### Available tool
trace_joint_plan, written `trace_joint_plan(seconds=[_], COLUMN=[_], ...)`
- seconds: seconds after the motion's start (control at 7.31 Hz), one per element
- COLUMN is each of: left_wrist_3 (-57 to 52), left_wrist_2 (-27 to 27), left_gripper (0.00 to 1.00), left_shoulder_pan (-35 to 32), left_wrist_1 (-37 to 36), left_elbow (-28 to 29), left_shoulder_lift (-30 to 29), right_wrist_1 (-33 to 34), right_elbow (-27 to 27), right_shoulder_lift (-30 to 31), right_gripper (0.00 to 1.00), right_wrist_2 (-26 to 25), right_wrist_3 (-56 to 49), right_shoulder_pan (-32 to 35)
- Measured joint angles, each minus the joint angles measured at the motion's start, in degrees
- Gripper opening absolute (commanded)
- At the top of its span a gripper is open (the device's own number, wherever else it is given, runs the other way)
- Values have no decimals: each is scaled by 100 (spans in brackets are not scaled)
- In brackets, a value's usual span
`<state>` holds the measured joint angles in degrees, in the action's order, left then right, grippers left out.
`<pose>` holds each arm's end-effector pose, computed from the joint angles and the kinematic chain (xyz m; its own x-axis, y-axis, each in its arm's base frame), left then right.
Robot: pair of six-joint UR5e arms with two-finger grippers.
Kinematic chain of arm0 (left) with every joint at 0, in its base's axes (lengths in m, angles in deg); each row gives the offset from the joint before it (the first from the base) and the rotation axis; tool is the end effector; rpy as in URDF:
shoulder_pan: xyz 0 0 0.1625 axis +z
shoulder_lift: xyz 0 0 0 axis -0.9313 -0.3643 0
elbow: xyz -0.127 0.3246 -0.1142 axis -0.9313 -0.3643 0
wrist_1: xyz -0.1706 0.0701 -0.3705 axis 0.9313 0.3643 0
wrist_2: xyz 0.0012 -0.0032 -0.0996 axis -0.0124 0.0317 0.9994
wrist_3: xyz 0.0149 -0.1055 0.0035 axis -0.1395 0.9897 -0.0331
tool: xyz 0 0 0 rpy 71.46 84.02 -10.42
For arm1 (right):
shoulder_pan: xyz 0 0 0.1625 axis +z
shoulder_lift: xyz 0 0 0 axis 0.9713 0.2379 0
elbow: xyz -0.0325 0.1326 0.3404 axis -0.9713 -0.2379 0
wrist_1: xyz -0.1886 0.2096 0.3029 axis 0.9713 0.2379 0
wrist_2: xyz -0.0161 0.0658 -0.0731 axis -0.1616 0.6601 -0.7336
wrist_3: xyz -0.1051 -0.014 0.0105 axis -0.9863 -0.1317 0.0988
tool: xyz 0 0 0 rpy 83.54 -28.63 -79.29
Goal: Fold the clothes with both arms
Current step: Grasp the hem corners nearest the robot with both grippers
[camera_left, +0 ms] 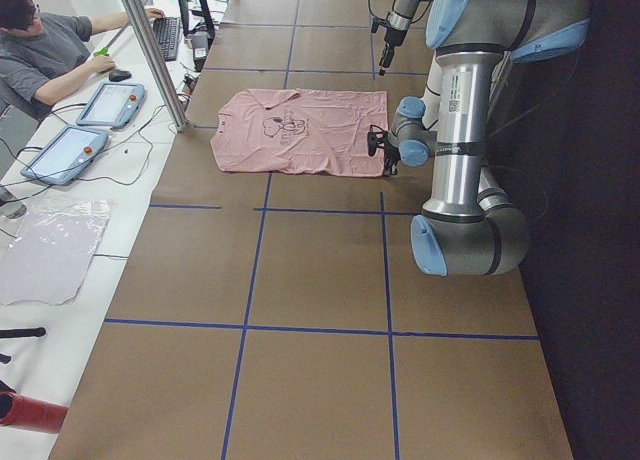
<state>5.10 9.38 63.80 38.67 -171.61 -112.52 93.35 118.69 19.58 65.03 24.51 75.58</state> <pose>0.4880 -0.1825 0.3041 0.6294 -0.0511 -0.7754 0.1360 0.9897 0.0451 -0.4177 -0.1590 0.2177 0.5775 0.0901 0.8114 -0.2769 0.9566 0.0908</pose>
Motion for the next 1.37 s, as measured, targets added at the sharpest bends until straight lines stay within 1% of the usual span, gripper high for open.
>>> trace_joint_plan(seconds=[0.14,0.27,0.41,0.55,0.68,0.82,1.09,1.23,1.37], left_wrist_3=[1,5,9,11,12,12,12,12,12], left_wrist_2=[0,0,0,0,0,0,0,0,0], left_gripper=[0,0,0,0,0,0,0,0,0], left_shoulder_pan=[4,9,13,15,20,23,24,24,24], left_wrist_1=[1,1,1,1,1,1,1,1,1], left_elbow=[-12,-34,-58,-72,-80,-84,-87,-85,-82], left_shoulder_lift=[-6,-15,-25,-41,-68,-92,-119,-122,-124], right_wrist_1=[0,0,0,2,6,8,7,4,1], right_elbow=[-36,-152,-347,-547,-753,-936,-1088,-1152,-1215], right_shoulder_lift=[3,5,6,6,6,5,3,0,-4], right_gripper=[100,93,81,77,69,63,54,52,51], right_wrist_2=[-4,-49,-178,-346,-502,-632,-802,-855,-883], right_wrist_3=[0,33,174,413,670,889,1182,1309,1440], right_shoulder_pan=[-5,-14,-53,-134,-225,-311,-461,-518,-562])
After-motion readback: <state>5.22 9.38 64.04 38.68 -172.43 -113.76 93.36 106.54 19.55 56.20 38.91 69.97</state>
